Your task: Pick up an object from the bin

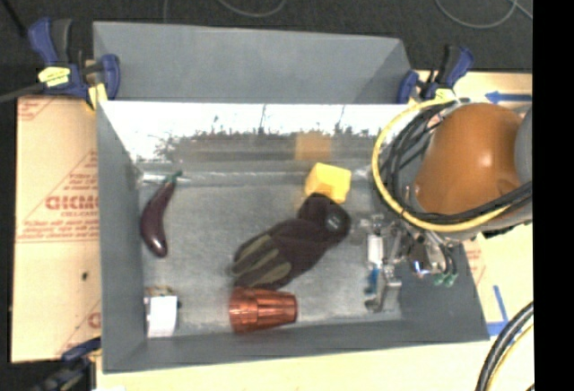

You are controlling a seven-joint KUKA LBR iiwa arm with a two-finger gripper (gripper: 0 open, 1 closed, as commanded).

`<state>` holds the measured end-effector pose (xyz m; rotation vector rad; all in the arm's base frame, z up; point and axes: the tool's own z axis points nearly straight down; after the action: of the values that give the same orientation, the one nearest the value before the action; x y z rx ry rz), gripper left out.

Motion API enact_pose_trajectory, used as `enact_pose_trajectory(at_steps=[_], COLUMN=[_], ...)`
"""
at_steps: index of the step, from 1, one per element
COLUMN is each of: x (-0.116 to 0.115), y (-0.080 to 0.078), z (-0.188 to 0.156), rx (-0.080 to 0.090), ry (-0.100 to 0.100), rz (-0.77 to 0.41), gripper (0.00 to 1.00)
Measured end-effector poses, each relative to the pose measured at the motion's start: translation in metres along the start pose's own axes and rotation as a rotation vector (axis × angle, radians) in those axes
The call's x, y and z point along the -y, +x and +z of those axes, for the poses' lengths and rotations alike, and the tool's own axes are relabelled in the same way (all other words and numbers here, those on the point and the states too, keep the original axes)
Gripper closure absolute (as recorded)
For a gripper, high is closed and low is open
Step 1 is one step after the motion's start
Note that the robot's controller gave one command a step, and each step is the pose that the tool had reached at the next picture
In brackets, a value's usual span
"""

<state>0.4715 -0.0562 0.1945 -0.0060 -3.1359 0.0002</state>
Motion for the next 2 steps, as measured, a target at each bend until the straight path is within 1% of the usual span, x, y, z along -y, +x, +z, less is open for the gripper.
enact_pose_trajectory(at_steps=[1, 2], x=[0.0, -0.016], y=[-0.002, -0.031], z=[-0.004, 0.057], rx=[0.008, 0.012], ry=[0.001, 0.002], rz=[-0.002, -0.04], gripper=[0.0, 0.0])
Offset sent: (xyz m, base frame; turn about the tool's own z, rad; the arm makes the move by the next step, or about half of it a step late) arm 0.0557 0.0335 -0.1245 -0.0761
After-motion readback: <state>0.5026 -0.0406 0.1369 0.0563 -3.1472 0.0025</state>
